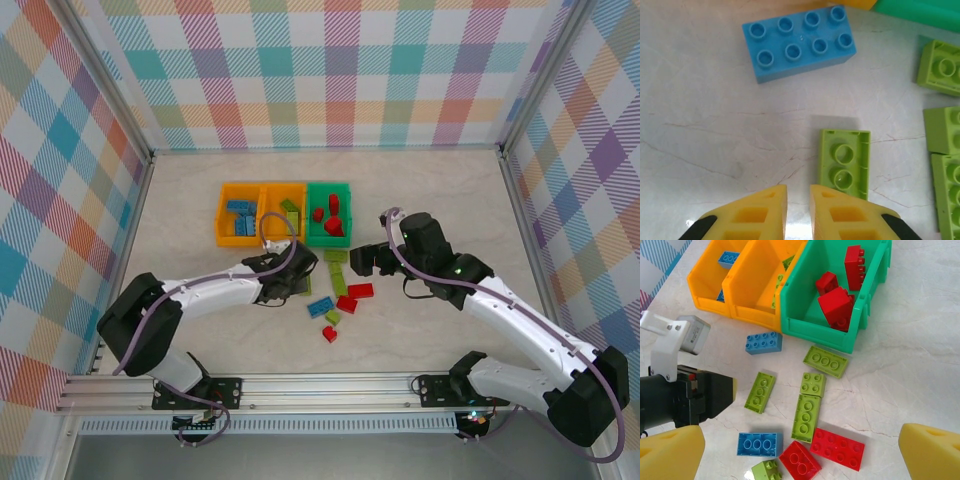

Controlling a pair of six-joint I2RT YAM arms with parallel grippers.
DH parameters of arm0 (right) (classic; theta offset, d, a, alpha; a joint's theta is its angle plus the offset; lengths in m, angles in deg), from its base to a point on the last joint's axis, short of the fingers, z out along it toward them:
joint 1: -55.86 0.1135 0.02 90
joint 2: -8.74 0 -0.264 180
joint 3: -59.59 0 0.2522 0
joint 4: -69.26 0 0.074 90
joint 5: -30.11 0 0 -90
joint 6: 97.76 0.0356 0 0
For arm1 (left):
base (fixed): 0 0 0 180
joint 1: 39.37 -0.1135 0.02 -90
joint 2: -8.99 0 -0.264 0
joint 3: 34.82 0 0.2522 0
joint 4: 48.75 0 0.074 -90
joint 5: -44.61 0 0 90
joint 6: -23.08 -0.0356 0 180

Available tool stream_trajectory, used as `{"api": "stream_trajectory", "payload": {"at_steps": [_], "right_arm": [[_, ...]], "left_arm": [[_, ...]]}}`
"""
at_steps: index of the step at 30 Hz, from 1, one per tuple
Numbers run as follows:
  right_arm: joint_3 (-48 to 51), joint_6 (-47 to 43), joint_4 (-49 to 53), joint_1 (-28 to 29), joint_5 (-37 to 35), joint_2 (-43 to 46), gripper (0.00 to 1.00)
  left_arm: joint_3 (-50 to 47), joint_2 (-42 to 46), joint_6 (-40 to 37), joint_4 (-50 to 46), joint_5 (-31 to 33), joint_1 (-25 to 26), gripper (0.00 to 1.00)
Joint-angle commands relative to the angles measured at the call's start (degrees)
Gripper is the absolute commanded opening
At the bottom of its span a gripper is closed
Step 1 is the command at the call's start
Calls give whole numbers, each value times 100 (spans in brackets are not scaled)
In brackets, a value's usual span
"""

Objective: Sort the legos into containers by color

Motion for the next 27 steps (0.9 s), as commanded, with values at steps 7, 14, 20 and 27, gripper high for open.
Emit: {"api": "stream_trajectory", "payload": {"at_steps": [7,14,20,27], "right_arm": [[-139,169,27,-10,72,56,100],[-126,201,63,-9,10,138,100],[-168,229,99,-12,111,101,100],[-105,-138,735,-10,1517,-23,100]], "left_arm": [[-114,-528,-202,803,-576,-174,21],[-78,-798,-237,669,-601,-264,16],[26,-824,-384,237,-440,-267,2],[413,149,-677,-353,-54,-369,0]]}}
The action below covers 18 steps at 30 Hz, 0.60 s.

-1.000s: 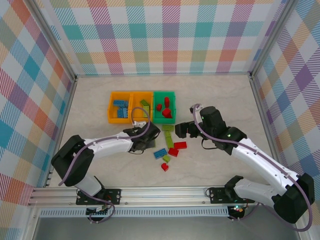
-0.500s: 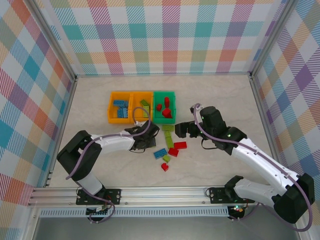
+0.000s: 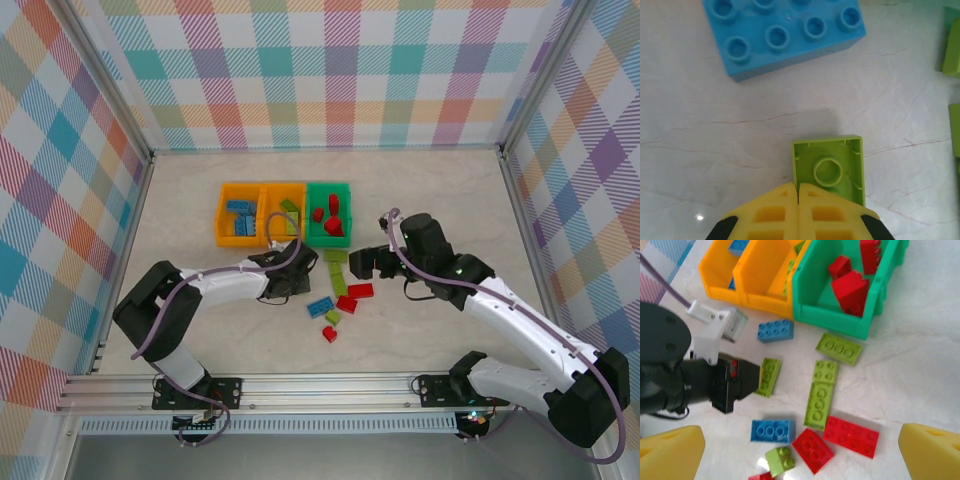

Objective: Sort the legos into containers by color

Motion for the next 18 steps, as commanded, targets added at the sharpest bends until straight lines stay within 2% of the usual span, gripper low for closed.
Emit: {"api": "stream_trajectory", "payload": {"at_steps": [1,4,7,10,15,17,18], "right_arm": [[-53,-225,522,7,1056,-106,100],[-62,-93,987,94,817,-414,99],[-124,40,1194,129,625,-676,97],[-104,172,970,148,716,-647,98],[-32,240,755,148,696,-489,100],[-15,197,784,148,684,-490,99],[-15,188,810,148,679,-490,99]], "left_arm": [[491,703,-386,-636,526,-187,0],[937,840,-812,-704,930,-573,0],[1380,560,-1145,-429,1063,-1110,0],[1928,-26,-1487,2,739,-1543,0],[3185,-1190,-1995,48,192,-1849,0],[3663,-1579,-2005,-130,19,-1946,6],[3808,-1691,-1996,-185,-30,-1977,12]]}}
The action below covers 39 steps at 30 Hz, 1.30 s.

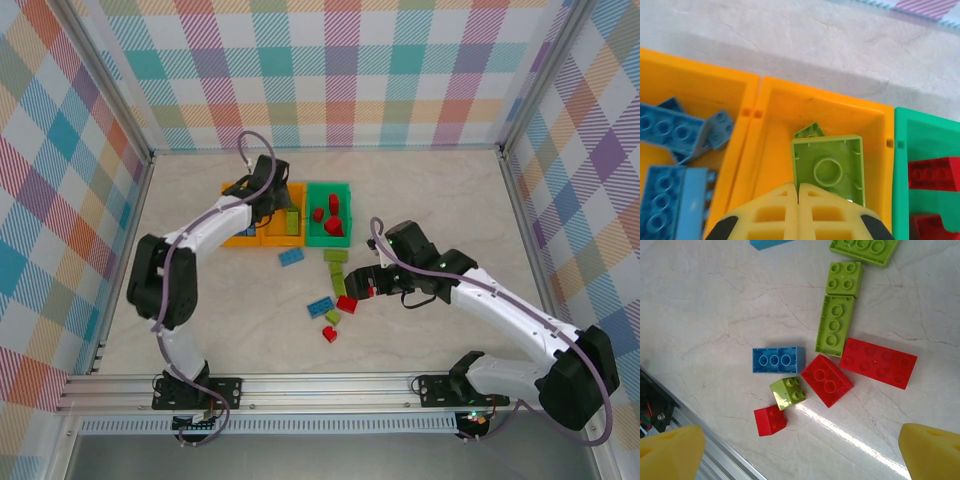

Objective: Sort the legos into containers by color

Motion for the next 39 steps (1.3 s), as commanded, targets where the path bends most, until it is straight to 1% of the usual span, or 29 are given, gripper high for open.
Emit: {"api": "stream_trajectory", "payload": {"at_steps": [1,4,5,9,12,14,16,19,21,23,24,25,27,30,32,35,39], "right_arm": [[-11,28,4,33,59,100,99],[42,77,-10,30,-48,143,99],[55,98,-35,32,-88,161,100],[17,140,-98,28,-295,113,100],[-5,329,-40,33,-821,-40,100],[3,449,-34,33,-1123,-204,100],[21,438,-128,33,-1150,-427,100],[-29,353,-262,33,-1119,-921,100],[-183,287,-217,29,-1106,-1334,100],[-445,361,-60,40,-1187,-1800,99],[-548,450,13,49,-1255,-1985,99],[-651,587,66,71,-1348,-2210,99],[-757,750,54,134,-1475,-2516,97],[-902,851,19,258,-1695,-2904,96],[-1001,876,-4,295,-1810,-3119,93],[-1086,932,-4,296,-1895,-3338,83],[-989,988,-11,295,-2038,-3337,68]], "left_arm": [[584,-313,-297,-160,-389,-117,20],[779,-304,-342,-288,-399,-123,39],[796,-242,-358,-332,-410,-123,42],[526,355,-380,-345,-562,-123,43],[18,1239,-485,-217,-1072,-106,45],[-433,2002,-782,-51,-1639,-65,48],[-857,2753,-1284,12,-2110,18,48],[-1432,3858,-2354,-162,-2544,232,49],[-1749,4453,-3232,-539,-3060,344,51],[-2057,5059,-4336,-1170,-3688,424,57],[-2203,5289,-4746,-1407,-3865,458,59],[-2439,5545,-5080,-1560,-3899,491,61],[-2849,5984,-5474,-1723,-3902,509,66],[-3302,6451,-6080,-1947,-4152,519,78],[-3551,6649,-6446,-1974,-4346,519,84],[-3902,6763,-6850,-1824,-4491,519,90],[-3993,6568,-6895,-1692,-4509,519,93]]}}
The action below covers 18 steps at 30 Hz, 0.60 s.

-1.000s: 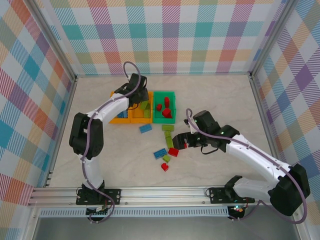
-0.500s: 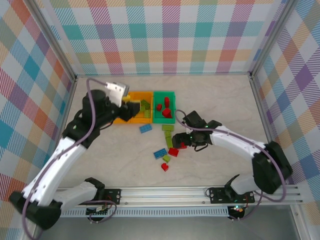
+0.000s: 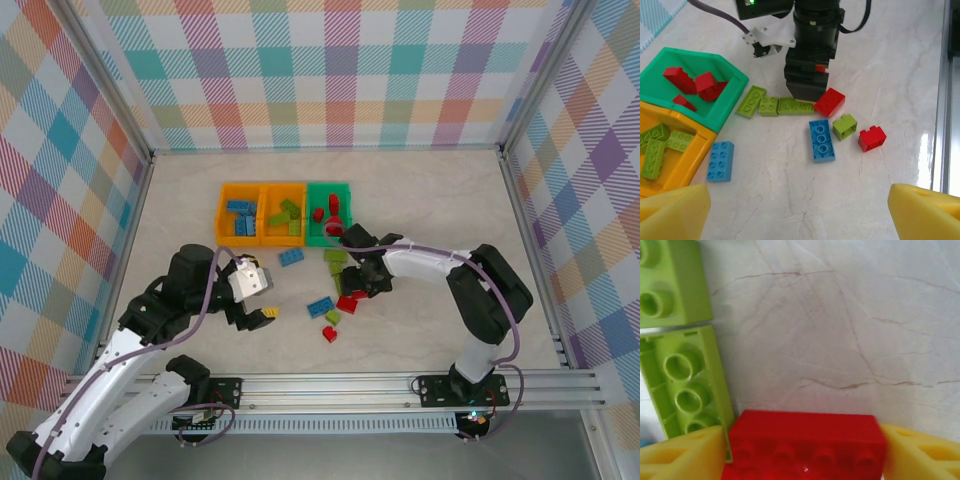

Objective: Sort the legos into containers by color

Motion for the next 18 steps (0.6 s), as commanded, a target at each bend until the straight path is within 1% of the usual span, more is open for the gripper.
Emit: {"api": "stream_trajectory", "payload": {"at_steps": [1,3,5,8,10,11,12,14,16,17,18], "right_arm": [[-12,138,83,8,-278,40,66],[37,108,74,8,-316,44,63],[24,102,123,8,-336,-10,62],[42,110,86,8,-275,-17,56],[39,125,104,8,-275,17,55],[29,120,121,4,-267,73,56],[50,106,81,8,-258,181,59],[113,78,-9,8,-216,412,68],[160,89,-19,3,-213,610,80],[174,90,2,-2,-222,669,81],[193,68,4,-8,-218,714,80]], "left_arm": [[-29,-142,-425,105,-296,25,93],[-29,-248,-424,113,-331,25,94],[-37,-308,-425,145,-360,25,95],[-87,-328,-403,232,-404,18,95],[-133,-302,-390,304,-405,23,96],[-150,-291,-382,323,-397,21,96],[-167,-284,-373,340,-385,23,96],[-212,-275,-355,383,-354,19,96],[-231,-290,-355,388,-327,16,96],[-239,-292,-355,385,-318,16,96],[-240,-300,-355,386,-312,16,96]]}}
